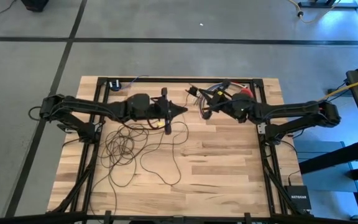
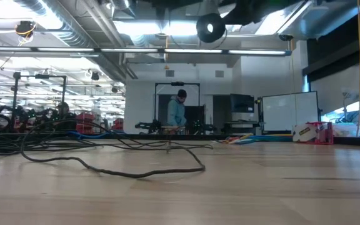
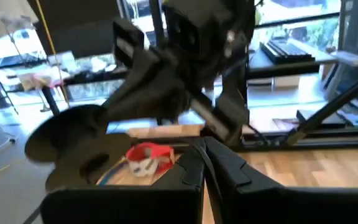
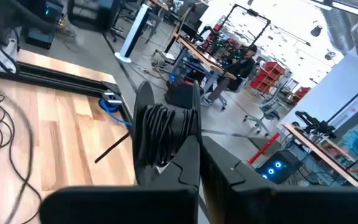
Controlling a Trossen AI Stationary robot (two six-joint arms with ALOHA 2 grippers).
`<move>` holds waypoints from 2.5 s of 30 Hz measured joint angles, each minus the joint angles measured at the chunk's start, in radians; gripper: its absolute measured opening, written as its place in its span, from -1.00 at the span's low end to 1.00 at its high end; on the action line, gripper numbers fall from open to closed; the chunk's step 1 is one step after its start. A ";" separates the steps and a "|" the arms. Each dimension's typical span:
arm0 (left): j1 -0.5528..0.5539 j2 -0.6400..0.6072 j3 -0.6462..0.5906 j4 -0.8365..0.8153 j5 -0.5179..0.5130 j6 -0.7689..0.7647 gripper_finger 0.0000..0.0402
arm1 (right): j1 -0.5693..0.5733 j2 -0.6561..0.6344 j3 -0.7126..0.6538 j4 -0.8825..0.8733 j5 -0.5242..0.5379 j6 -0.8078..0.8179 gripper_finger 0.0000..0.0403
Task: Coiling cords
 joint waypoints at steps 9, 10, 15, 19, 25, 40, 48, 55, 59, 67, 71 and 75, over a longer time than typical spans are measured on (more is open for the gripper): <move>-0.076 0.078 0.000 0.054 0.000 0.047 -1.00 | 0.000 0.037 0.000 0.136 0.029 -0.004 -0.97; -0.077 0.090 0.000 0.051 -0.001 0.047 -1.00 | 0.000 0.037 0.000 0.137 0.034 -0.004 -0.97; -0.083 0.152 0.000 0.002 -0.004 0.041 -1.00 | 0.000 0.037 0.000 0.144 0.047 -0.004 -0.97; -0.093 0.239 0.000 -0.037 -0.004 0.053 -1.00 | 0.000 0.037 0.000 0.145 0.047 -0.003 -0.97; -0.055 0.318 -0.001 -0.098 -0.147 0.045 -0.92 | 0.000 0.037 0.000 0.142 0.044 0.047 -0.97; -0.028 0.063 0.051 -0.363 -0.162 -0.043 -0.16 | 0.000 0.043 0.000 0.020 -0.051 0.054 -0.97; -0.028 0.082 0.051 -0.313 -0.162 -0.036 -0.14 | 0.000 0.044 0.000 0.137 -0.076 0.145 -0.97; -0.026 0.084 0.047 -0.256 -0.162 -0.039 -0.14 | 0.000 0.046 0.000 0.143 -0.123 0.133 -0.97; -0.026 0.084 0.025 -0.161 -0.162 -0.029 -0.14 | 0.000 0.052 0.000 0.164 -0.123 0.152 -0.97; 0.010 0.102 0.013 -0.047 -0.119 0.068 -0.14 | -0.001 0.052 0.000 0.192 -0.123 0.134 -0.97; 0.038 0.158 0.026 -0.008 -0.045 0.125 -0.14 | 0.000 0.052 0.000 0.218 -0.121 0.129 -0.97; 0.058 0.173 0.053 -0.002 -0.068 0.166 -0.14 | 0.000 0.052 0.000 0.221 -0.103 0.097 -0.97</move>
